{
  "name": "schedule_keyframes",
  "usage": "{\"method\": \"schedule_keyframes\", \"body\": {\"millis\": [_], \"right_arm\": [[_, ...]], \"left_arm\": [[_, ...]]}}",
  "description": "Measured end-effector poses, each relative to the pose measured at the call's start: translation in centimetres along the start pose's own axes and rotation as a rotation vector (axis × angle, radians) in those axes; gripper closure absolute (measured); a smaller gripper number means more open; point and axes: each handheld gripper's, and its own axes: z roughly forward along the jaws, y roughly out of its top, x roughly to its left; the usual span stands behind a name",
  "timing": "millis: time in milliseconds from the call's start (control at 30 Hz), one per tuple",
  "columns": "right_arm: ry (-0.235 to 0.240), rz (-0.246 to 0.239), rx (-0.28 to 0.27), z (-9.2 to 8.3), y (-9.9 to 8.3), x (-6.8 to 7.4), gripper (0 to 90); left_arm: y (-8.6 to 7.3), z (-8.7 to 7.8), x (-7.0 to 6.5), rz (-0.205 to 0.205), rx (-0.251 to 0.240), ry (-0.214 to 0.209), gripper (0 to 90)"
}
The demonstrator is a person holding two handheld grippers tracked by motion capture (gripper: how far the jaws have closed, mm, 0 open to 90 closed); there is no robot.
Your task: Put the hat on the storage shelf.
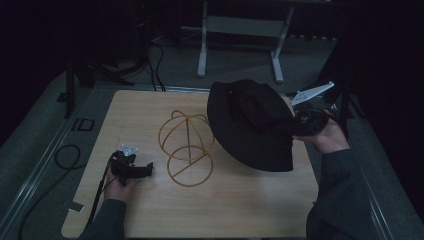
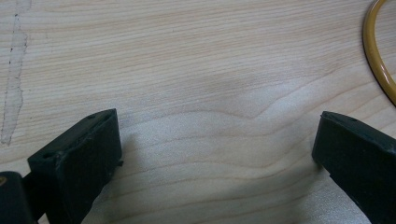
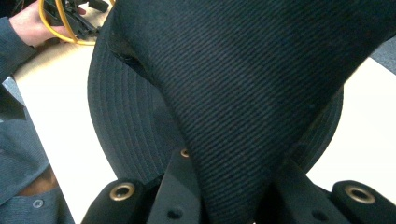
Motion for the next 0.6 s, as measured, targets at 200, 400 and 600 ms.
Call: {"method": "schedule_keyframes", "body": {"millis": [200,400,600], "right_arm": [[0.000,-0.010,-0.008,-0.3,0.5,0.3,86.8],[0.001,-0.028,0.007,-0.7,1.2,0.7,86.8],[-0.013,-0.044,0.018,-1.2,1.7,0.9,86.7]], "left_arm": [[0.0,0.0,0.0,0.001,0.001,0.000,1.5],[0.0,0.0,0.0,0.002,0.002,0.000,1.5],[0.0,0.0,0.0,0.003,0.002,0.000,1.6]]}}
